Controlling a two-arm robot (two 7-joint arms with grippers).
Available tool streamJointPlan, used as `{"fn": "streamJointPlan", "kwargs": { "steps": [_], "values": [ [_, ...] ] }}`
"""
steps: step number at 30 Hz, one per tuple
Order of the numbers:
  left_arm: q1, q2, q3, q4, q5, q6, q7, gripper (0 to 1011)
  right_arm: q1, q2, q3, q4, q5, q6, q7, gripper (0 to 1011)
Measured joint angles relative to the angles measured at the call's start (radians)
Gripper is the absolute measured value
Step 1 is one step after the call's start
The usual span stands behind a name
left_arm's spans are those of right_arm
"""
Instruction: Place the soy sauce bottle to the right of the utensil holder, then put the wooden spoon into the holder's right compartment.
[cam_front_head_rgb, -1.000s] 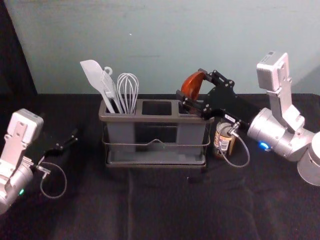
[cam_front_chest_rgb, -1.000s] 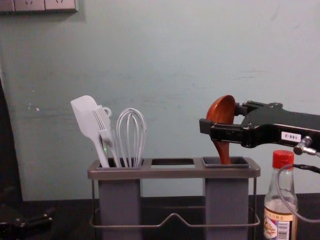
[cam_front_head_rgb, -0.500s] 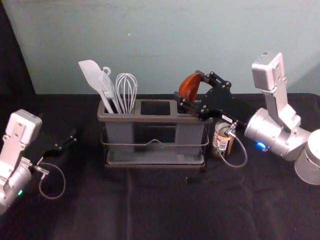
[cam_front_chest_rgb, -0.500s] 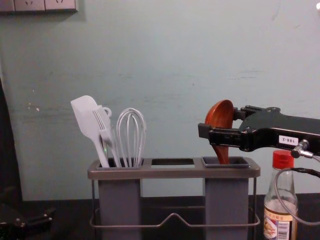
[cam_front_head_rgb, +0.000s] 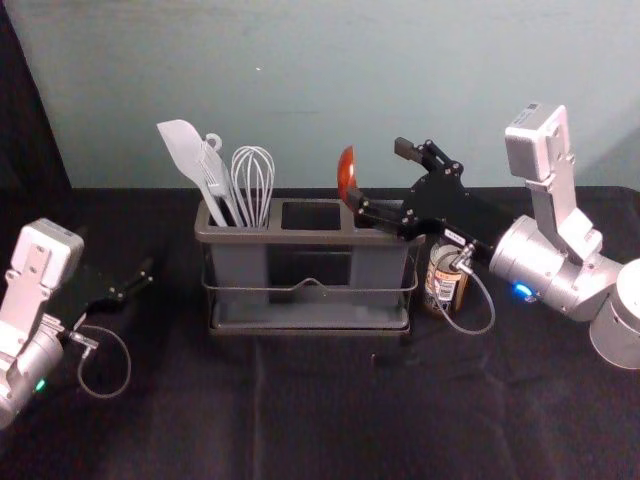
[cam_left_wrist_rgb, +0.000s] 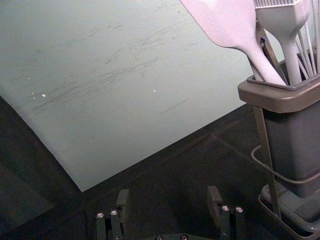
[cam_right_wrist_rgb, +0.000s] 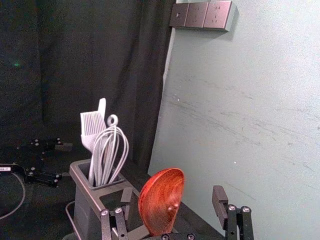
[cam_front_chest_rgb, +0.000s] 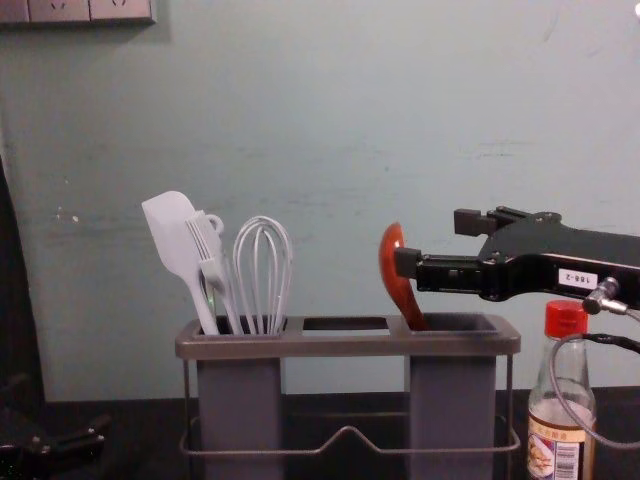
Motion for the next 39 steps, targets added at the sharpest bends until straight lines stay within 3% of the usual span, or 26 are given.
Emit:
{"fn": "streamJointPlan", "kwargs": {
  "steps": [10, 17, 23, 28, 34, 39],
  "values": [
    [0.000, 0.000, 0.000, 0.000, 0.000, 0.000, 0.000, 1011, -0.005, 0.000, 0.002, -0.005, -0.002, -0.001, -0.006, 1003],
    [0.000, 0.000, 0.000, 0.000, 0.000, 0.000, 0.000, 1012, -0.062, 0.005, 0.018, -0.072, -0.036, 0.000, -0.071, 1003],
    [0.000, 0.000, 0.000, 0.000, 0.000, 0.000, 0.000, 1012, -0.160, 0.012, 0.046, -0.162, -0.104, -0.015, -0.159, 1003],
    [0.000, 0.000, 0.000, 0.000, 0.000, 0.000, 0.000, 1011, -0.263, 0.011, 0.077, -0.224, -0.162, -0.076, -0.233, 1003],
    [0.000, 0.000, 0.000, 0.000, 0.000, 0.000, 0.000, 1011, -0.351, -0.010, 0.103, -0.237, -0.206, -0.156, -0.301, 1003],
    [0.000, 0.000, 0.000, 0.000, 0.000, 0.000, 0.000, 1011, -0.412, -0.058, 0.119, -0.206, -0.275, -0.212, -0.387, 1004]
  ]
}}
